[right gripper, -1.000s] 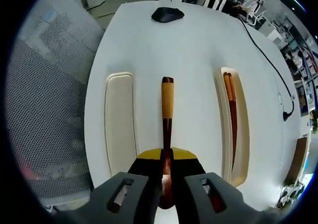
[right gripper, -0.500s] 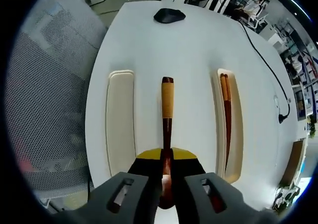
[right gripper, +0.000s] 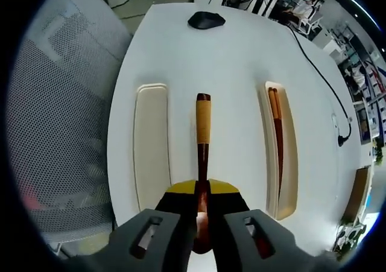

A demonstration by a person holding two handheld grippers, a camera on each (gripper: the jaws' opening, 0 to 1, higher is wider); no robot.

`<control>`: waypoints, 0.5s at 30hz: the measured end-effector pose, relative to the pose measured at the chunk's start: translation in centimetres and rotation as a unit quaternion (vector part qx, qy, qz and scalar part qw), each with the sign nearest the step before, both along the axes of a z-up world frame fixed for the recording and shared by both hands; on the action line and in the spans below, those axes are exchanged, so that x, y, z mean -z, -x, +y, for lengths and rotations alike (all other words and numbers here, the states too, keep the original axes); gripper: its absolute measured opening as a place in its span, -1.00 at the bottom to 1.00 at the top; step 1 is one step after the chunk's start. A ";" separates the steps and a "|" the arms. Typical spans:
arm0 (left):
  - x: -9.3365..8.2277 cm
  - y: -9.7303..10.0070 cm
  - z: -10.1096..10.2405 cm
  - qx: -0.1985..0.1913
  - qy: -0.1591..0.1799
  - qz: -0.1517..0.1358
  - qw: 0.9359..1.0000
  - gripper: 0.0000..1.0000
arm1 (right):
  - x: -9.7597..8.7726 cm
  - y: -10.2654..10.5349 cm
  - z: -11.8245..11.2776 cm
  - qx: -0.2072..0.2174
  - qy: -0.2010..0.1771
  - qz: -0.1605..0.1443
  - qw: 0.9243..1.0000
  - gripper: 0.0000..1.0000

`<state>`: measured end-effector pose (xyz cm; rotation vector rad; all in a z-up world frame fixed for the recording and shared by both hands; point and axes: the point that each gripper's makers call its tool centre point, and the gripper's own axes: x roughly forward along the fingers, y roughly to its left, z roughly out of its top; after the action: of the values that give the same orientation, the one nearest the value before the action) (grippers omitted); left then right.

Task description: Arrange the utensils inside the cutlery case until each visible utensil rests in its matching compartment.

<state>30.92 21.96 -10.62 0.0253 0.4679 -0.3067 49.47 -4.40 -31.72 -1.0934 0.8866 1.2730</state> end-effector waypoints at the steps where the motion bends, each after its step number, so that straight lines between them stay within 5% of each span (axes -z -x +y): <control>1: 0.0 0.0 0.0 0.000 0.001 0.000 1.000 0.51 | 0.0 0.0 0.0 0.000 -0.001 0.000 1.000 -0.98; 15: 0.5 0.1 0.1 -0.002 0.004 0.004 1.000 0.51 | -0.8 -0.5 0.0 -0.021 0.007 -0.025 0.999 -0.98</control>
<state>30.85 22.07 -11.08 0.0149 0.4742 -0.3050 49.94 -4.36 -30.96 -1.1554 0.8391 1.2705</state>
